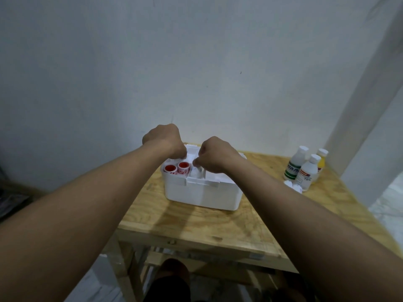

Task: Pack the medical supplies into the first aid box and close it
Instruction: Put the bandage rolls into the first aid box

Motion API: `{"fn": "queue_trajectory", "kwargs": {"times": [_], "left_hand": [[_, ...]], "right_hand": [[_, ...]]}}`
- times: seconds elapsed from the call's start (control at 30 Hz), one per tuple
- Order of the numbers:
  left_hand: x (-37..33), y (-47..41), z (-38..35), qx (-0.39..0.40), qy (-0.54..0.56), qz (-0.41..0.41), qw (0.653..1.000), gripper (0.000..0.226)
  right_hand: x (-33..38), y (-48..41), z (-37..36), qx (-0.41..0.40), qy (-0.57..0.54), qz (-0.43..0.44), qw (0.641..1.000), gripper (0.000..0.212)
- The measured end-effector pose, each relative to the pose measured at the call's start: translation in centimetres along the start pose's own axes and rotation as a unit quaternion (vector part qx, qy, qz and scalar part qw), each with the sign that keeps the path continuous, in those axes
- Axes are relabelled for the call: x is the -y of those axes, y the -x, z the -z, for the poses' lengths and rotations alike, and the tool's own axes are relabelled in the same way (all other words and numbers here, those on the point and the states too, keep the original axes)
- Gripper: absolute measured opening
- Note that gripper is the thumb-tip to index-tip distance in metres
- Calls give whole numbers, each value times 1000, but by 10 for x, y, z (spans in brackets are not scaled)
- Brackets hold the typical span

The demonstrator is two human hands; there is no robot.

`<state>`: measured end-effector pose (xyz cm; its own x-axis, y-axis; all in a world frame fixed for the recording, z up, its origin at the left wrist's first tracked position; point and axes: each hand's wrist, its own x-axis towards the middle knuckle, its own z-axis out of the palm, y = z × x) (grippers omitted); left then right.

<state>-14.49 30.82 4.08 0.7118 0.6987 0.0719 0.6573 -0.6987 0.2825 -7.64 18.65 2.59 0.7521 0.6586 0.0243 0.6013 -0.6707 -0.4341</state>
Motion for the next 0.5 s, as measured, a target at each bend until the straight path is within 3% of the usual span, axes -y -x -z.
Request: {"fn": "queue_trajectory", "kwargs": {"times": [0.1,0.3,0.5], "left_hand": [[0,0,0,-5,-8,2,1000,28],[0,1,3,-5,-8,3,1000,31],[-25,7,8,-64,19,-42,997,17]], "right_hand": [[-3,0,1,-10,-4,-1,1000,19],[-11,8,14,-24,-24,-13,999,28],[-38,24,54,-78,-48,-37,995,33]]}}
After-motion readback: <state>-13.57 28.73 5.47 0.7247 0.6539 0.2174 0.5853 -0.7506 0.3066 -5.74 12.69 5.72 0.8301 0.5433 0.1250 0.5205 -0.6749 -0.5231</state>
